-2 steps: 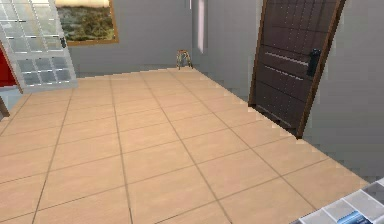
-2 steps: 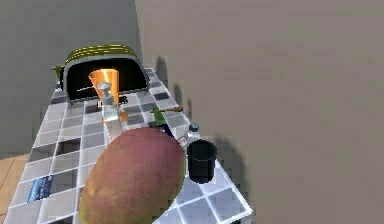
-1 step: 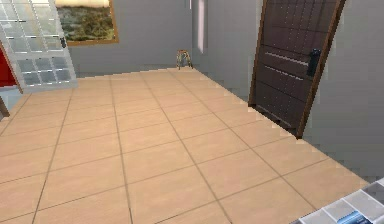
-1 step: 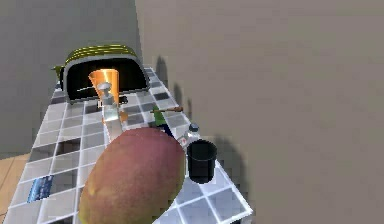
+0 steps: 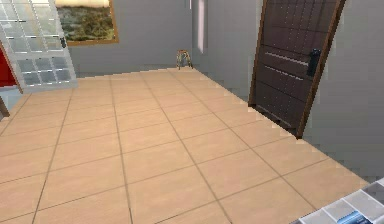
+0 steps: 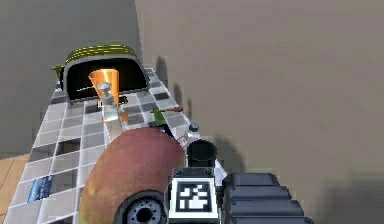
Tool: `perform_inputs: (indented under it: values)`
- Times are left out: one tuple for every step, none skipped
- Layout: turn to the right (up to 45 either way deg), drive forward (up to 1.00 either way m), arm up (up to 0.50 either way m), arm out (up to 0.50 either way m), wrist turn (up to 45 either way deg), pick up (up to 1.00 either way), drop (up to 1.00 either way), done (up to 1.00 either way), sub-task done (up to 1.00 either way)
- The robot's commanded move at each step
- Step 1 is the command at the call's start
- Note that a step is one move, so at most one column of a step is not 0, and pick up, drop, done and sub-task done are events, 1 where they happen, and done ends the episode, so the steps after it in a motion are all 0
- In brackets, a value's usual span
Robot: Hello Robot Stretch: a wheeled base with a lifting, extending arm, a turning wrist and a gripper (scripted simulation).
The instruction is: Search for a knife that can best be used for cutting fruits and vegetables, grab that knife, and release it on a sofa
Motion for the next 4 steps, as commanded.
perform_inputs:
  values:
    - [0.0, 0.00, 0.00, 0.28, 0.0, 0.00, 0.00, 0.00, 0.00]
    - [0.0, 0.00, 0.00, 0.00, 45.0, 0.00, 0.00, 0.00, 0.00]
    - [0.0, 0.00, 0.00, 0.00, 45.0, 0.00, 0.00, 0.00, 0.00]
    - [0.0, 0.00, 0.00, 0.00, 45.0, 0.00, 0.00, 0.00, 0.00]
